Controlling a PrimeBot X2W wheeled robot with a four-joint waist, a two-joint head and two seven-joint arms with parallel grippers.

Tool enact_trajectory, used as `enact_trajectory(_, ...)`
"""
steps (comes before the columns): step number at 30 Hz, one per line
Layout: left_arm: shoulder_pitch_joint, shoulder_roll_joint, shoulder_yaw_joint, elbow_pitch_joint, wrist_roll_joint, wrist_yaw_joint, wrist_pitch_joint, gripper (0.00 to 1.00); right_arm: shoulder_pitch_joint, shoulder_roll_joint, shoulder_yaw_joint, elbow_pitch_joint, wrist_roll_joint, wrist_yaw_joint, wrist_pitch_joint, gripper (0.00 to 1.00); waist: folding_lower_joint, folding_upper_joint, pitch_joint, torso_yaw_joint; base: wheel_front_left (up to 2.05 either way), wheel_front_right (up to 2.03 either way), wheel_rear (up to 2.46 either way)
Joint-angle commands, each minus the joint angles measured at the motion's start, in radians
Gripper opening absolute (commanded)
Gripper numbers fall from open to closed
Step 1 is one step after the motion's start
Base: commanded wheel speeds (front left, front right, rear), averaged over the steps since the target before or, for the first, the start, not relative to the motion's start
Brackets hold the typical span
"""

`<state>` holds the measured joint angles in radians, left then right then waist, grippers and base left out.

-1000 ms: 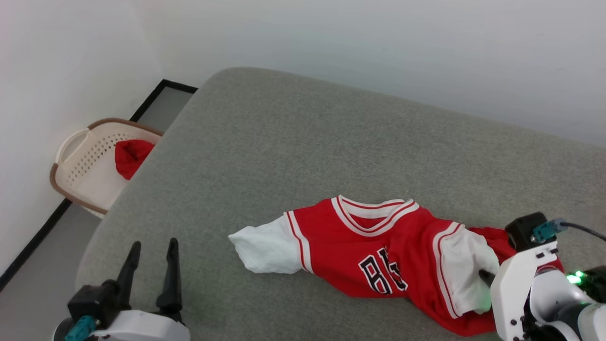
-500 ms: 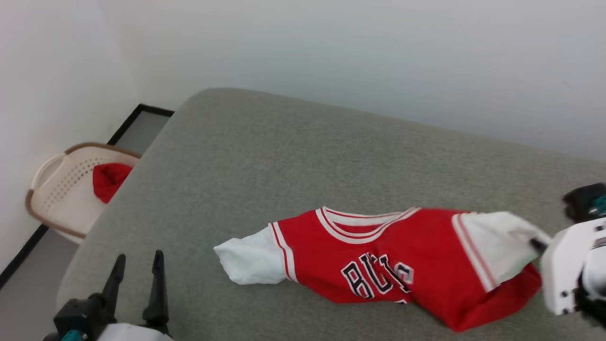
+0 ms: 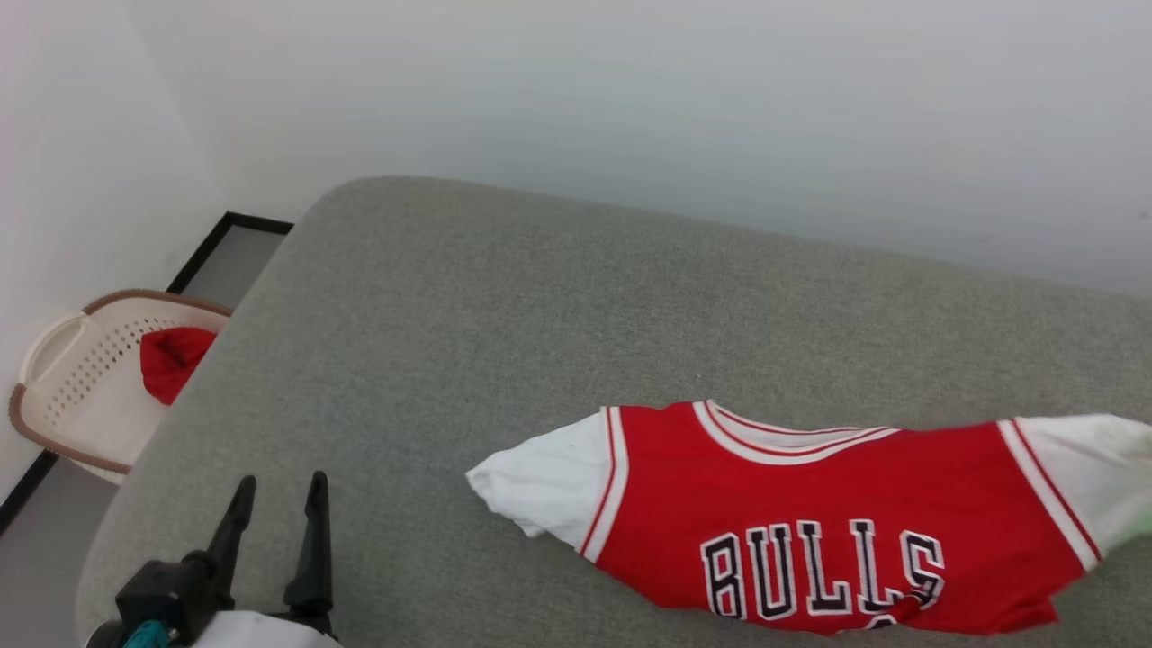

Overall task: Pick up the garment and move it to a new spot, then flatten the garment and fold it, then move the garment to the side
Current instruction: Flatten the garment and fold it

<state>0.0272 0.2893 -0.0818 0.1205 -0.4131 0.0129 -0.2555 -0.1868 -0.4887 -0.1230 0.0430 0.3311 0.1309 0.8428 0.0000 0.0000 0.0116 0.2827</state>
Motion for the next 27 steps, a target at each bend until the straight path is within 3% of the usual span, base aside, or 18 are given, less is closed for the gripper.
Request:
enact_trajectory(1, -0.01, 0.003, -0.002, -0.002, 0.005, -0.004, 0.0, 1.0, 0.02, -0.008, -0.019, 0.019, -0.017, 0.0, -0.007, 0.0, 0.0, 0.0, 0.01, -0.001, 0.0, 0.0, 0.0)
enact_trajectory(16, -0.055, 0.013, -0.035, 0.007, 0.012, -0.01, 0.015, 1.0, 0.043, 0.034, -0.182, 0.265, -0.086, 0.0, -0.099, 0.0, 0.0, 0.0, 0.064, 0.019, 0.0, 0.0, 0.0)
enact_trajectory(17, -0.057, 0.014, -0.035, 0.007, 0.012, -0.009, 0.016, 1.0, 0.038, 0.037, -0.181, 0.278, -0.09, 0.0, -0.108, 0.05, 0.0, 0.0, 0.065, 0.018, 0.0, 0.0, 0.0)
enact_trajectory(19, -0.057, 0.019, -0.034, 0.007, 0.012, -0.008, 0.017, 1.0, 0.022, 0.045, -0.175, 0.303, -0.097, 0.0, -0.128, 0.94, 0.0, 0.0, 0.064, 0.011, 0.0, 0.0, 0.0)
enact_trajectory(20, -0.057, 0.021, -0.035, 0.006, 0.013, -0.007, 0.019, 1.0, 0.016, 0.048, -0.171, 0.316, -0.099, 0.0, -0.136, 1.0, 0.0, 0.0, 0.062, 0.006, 0.0, 0.0, 0.0)
enact_trajectory(27, -0.024, 0.043, -0.022, -0.02, 0.005, 0.009, 0.038, 1.0, -0.029, 0.065, -0.124, 0.332, -0.088, 0.0, -0.195, 1.0, 0.0, 0.0, 0.009, -0.055, 0.0, 0.0, 0.0)
